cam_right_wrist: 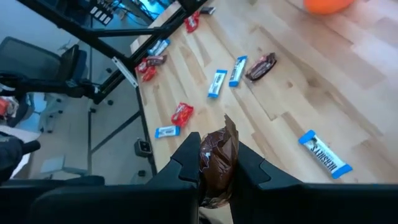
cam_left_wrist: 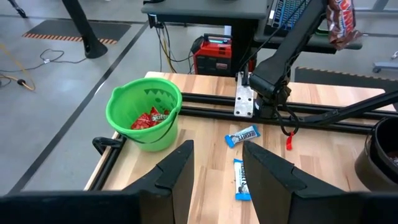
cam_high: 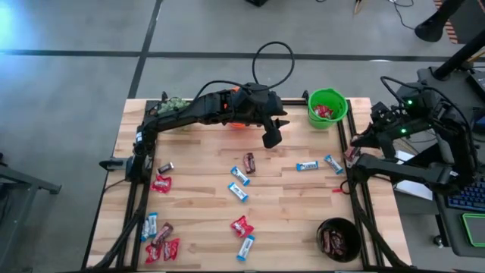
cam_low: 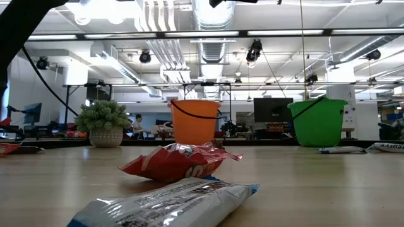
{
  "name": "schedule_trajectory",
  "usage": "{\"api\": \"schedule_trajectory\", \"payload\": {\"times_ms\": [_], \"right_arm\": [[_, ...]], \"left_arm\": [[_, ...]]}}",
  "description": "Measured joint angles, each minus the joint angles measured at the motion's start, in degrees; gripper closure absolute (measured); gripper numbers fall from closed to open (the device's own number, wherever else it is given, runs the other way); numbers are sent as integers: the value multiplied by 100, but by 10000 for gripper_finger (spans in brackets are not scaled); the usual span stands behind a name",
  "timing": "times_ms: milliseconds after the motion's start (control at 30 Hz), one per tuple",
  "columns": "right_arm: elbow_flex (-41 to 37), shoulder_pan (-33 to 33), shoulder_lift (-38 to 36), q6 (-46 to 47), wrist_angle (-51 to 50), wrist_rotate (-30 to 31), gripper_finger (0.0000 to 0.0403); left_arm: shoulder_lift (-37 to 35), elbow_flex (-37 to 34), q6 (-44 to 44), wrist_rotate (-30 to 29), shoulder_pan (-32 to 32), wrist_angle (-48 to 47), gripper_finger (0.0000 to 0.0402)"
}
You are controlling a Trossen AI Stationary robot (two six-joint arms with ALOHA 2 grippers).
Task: Organize candy in baskets
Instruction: Put the brown chocolate bar into the black bucket
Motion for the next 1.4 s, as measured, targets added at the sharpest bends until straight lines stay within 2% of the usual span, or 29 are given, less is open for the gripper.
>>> {"api": "schedule_trajectory", "payload": {"times_ms": [100,333,600,1067,1200,1400], "right_arm": [[0,0,129,-68,175,106,375],[206,0,474,-356,194,1058,375],[850,0,760,-350,-216,2079,375],[2736,-9,1696,-459,-342,2409,375],[2823,-7,1842,-360,-135,2405,375],[2483,0,1884,-76,110,2396,375]], "left_arm": [[0,0,0,0,4,2,282],[0,0,0,0,4,-53,282],[0,0,71,-2,4,-201,282],[0,0,150,-7,13,-212,282],[0,0,150,-7,13,-215,282],[0,0,298,-9,13,-290,282]]}}
